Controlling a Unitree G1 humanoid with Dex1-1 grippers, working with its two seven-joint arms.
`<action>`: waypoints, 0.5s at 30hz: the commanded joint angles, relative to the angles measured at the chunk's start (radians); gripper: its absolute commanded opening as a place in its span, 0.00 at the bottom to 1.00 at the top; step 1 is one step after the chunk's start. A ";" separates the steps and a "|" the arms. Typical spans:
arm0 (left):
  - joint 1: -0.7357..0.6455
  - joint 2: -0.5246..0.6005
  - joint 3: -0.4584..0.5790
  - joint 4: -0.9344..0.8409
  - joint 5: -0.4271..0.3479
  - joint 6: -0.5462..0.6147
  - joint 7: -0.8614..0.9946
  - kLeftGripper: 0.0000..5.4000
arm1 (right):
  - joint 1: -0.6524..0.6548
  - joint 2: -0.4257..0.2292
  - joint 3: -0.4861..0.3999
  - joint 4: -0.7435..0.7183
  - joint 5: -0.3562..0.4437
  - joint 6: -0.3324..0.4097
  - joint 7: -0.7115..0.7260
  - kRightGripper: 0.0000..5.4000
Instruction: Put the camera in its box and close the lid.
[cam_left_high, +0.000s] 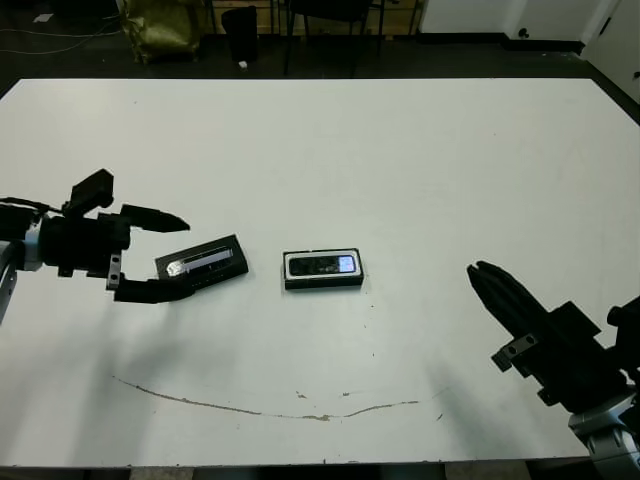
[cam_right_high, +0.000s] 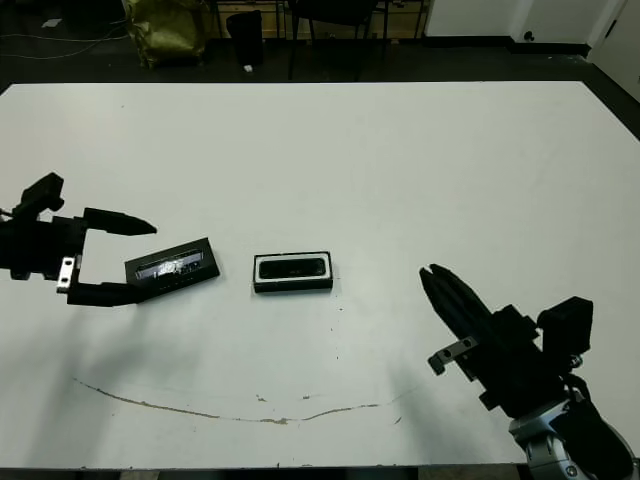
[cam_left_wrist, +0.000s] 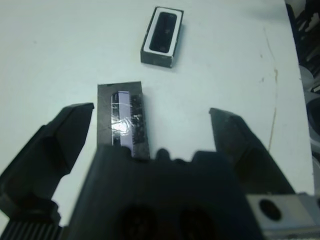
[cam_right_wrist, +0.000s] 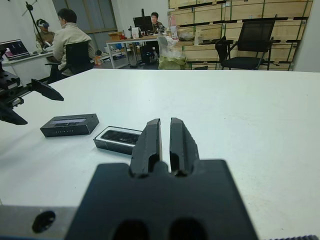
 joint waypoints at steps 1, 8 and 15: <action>-0.007 -0.015 -0.013 0.018 0.035 -0.031 0.009 1.00 | 0.017 -0.019 -0.005 0.009 0.001 0.013 0.007 0.00; -0.014 -0.050 -0.017 0.049 0.048 -0.056 0.006 1.00 | 0.017 -0.008 -0.002 0.034 0.019 -0.019 0.043 0.00; -0.012 -0.056 -0.016 0.056 0.064 -0.068 0.017 1.00 | 0.021 -0.028 -0.010 0.008 0.020 0.013 0.016 0.00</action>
